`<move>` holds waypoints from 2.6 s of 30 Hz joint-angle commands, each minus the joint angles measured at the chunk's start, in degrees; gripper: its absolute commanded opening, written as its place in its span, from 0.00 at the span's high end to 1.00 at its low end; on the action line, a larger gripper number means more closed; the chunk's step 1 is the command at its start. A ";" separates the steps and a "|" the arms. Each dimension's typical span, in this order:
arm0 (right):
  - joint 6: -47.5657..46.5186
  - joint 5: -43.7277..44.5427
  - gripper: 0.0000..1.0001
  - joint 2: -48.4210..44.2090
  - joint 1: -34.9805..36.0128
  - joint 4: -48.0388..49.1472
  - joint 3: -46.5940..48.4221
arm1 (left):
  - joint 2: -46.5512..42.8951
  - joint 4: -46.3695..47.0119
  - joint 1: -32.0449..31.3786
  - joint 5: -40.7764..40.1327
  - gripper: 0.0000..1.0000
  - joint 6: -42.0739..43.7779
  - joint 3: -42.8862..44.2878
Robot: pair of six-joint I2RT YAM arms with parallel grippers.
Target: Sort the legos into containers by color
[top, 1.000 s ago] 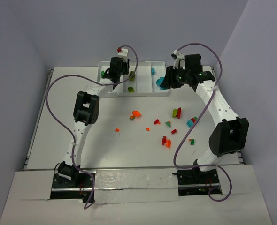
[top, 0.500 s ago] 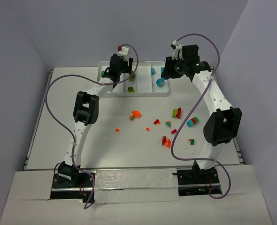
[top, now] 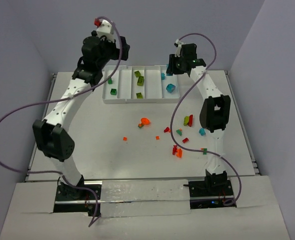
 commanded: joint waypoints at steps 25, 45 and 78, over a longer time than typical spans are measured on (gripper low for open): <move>0.49 7.35 0.18 6.95 0.41 13.01 5.30 | -12.98 -10.82 7.46 14.11 0.01 -12.09 -16.34; -59.07 -4.60 0.11 -37.46 -11.57 -38.45 -28.17 | -21.74 -13.28 7.37 41.75 0.01 -1.51 -31.64; -114.45 -5.74 0.21 -38.25 -18.51 -17.79 -66.16 | -18.18 -18.39 5.96 43.34 0.01 2.30 -32.19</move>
